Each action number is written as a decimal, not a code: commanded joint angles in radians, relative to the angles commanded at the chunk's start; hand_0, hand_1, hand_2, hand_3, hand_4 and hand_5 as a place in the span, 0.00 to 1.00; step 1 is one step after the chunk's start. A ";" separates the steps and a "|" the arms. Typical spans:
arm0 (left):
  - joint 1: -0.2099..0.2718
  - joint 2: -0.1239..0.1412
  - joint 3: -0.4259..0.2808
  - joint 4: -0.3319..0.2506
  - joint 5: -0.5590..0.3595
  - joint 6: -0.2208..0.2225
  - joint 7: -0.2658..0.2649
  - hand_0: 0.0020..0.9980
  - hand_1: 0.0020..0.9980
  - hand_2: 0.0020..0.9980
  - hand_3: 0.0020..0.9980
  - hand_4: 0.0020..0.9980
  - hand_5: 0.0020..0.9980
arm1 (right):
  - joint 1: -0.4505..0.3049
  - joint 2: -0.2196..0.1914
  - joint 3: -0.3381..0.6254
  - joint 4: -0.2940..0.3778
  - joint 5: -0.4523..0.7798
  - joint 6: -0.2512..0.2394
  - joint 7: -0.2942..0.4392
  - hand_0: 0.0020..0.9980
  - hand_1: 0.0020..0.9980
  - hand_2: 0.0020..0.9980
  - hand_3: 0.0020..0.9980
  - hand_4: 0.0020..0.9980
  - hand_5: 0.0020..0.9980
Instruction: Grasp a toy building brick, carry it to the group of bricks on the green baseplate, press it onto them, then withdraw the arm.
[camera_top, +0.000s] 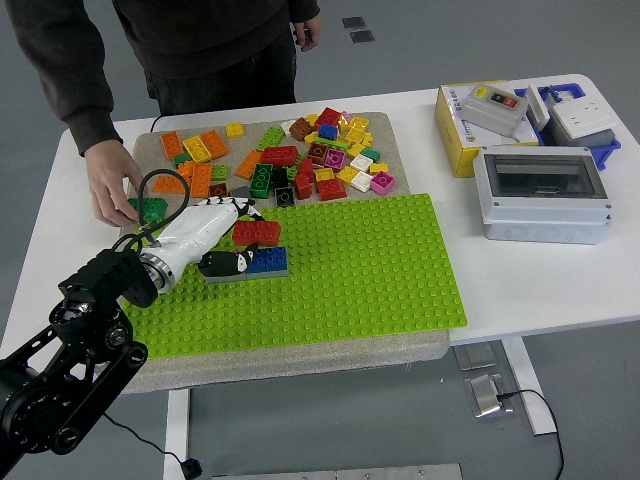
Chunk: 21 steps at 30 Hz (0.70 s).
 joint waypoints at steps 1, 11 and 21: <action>-0.001 -0.005 0.006 0.000 0.006 -0.001 0.008 1.00 0.98 0.94 0.53 0.48 0.20 | 0.000 0.000 0.000 0.000 0.000 0.000 0.000 0.62 0.62 0.62 0.62 0.46 0.73; -0.022 -0.057 0.050 0.048 0.030 -0.025 0.078 1.00 0.98 0.94 0.53 0.48 0.20 | 0.000 0.001 -0.006 0.000 0.006 0.000 0.001 0.62 0.62 0.62 0.61 0.46 0.73; -0.032 -0.082 0.045 0.101 0.047 -0.012 0.070 1.00 0.98 0.94 0.53 0.49 0.21 | 0.001 0.002 -0.012 0.000 0.011 0.001 0.003 0.62 0.62 0.62 0.62 0.46 0.73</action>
